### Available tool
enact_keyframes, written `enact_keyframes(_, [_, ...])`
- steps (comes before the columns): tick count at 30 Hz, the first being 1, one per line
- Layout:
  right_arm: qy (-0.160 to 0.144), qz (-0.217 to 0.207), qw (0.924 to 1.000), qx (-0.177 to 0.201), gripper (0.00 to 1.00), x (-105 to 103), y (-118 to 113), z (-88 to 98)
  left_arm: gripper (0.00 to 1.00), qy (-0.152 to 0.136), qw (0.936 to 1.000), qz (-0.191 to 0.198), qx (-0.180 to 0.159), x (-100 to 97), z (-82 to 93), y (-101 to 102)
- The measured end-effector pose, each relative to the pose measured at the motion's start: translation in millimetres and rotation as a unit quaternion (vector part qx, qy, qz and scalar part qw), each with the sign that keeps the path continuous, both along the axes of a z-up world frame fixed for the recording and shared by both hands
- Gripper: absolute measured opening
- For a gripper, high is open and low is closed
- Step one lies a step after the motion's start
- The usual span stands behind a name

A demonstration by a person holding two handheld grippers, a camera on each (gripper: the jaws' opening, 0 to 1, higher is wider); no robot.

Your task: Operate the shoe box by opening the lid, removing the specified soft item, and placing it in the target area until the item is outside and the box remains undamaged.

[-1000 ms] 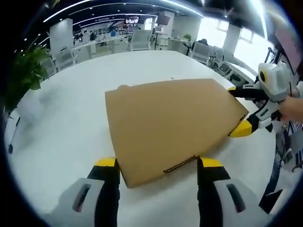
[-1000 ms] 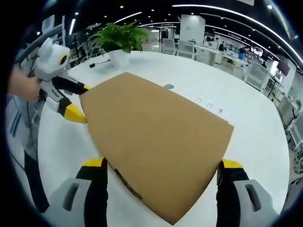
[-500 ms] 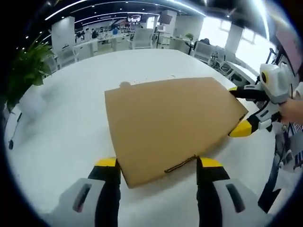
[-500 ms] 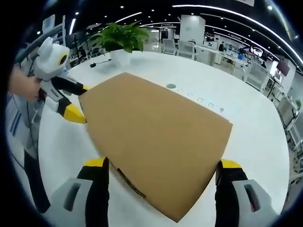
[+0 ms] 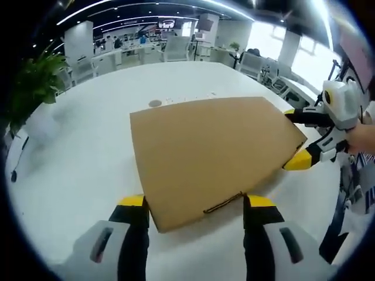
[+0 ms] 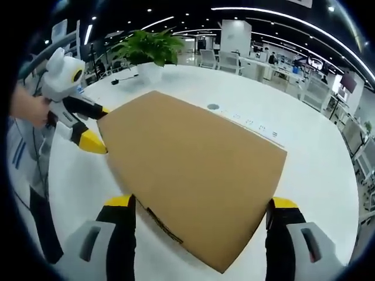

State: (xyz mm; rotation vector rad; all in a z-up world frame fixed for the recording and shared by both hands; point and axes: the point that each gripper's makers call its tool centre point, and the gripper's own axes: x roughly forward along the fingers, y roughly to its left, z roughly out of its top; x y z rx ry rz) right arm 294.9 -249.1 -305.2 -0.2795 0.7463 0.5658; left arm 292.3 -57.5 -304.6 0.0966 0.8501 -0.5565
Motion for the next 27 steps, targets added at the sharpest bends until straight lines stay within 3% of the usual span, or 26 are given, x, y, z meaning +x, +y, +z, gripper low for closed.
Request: enact_keyframes(27, [-0.013, -0.014, 0.9998, 0.007, 0.95, -9.7, 6.3, -1.7, 0.66, -0.011, 0.9999, 0.007, 0.003, -11.5, -0.4, 3.8])
